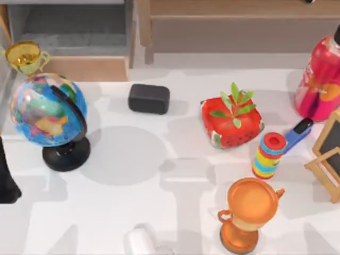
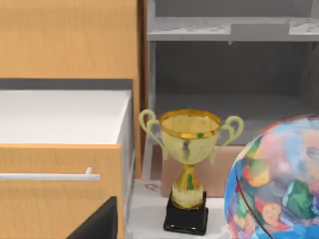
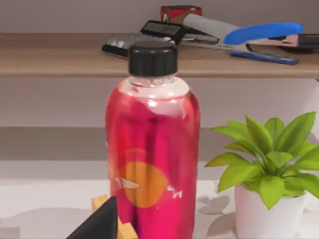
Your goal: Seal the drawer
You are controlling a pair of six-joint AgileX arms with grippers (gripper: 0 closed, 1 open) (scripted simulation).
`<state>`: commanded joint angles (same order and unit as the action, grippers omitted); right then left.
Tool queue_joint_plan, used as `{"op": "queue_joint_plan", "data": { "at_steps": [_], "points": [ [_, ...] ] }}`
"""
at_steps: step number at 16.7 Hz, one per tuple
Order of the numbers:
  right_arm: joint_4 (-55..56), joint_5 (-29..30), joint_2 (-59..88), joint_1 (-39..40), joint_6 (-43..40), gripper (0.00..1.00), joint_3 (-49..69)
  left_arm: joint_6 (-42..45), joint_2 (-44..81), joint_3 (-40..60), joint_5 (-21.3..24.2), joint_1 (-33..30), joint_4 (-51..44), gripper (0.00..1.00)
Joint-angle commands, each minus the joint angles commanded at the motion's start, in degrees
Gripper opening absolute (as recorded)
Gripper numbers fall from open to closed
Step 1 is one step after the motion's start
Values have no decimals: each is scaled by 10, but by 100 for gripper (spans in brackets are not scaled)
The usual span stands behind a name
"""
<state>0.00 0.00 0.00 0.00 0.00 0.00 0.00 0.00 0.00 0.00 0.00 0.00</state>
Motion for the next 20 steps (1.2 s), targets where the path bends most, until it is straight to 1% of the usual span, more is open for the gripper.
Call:
{"op": "queue_joint_plan", "data": {
  "at_steps": [3, 5, 8, 13, 15, 18, 20],
  "points": [
    [0, 0, 0, 0, 0, 100, 0, 0, 8, 4, -8, -7, 8, 100],
    [0, 0, 0, 0, 0, 100, 0, 1, 40, 18, -37, -36, 36, 100],
    [0, 0, 0, 0, 0, 100, 0, 2, 133, 50, -106, -106, 104, 100],
    [0, 0, 0, 0, 0, 100, 0, 5, 342, 114, -241, -244, 237, 100],
    [0, 0, 0, 0, 0, 100, 0, 6, 415, 136, -289, -292, 283, 100],
    [0, 0, 0, 0, 0, 100, 0, 8, 491, 159, -341, -345, 334, 100],
    [0, 0, 0, 0, 0, 100, 0, 9, 512, 167, -358, -362, 350, 100]
  ]
}}
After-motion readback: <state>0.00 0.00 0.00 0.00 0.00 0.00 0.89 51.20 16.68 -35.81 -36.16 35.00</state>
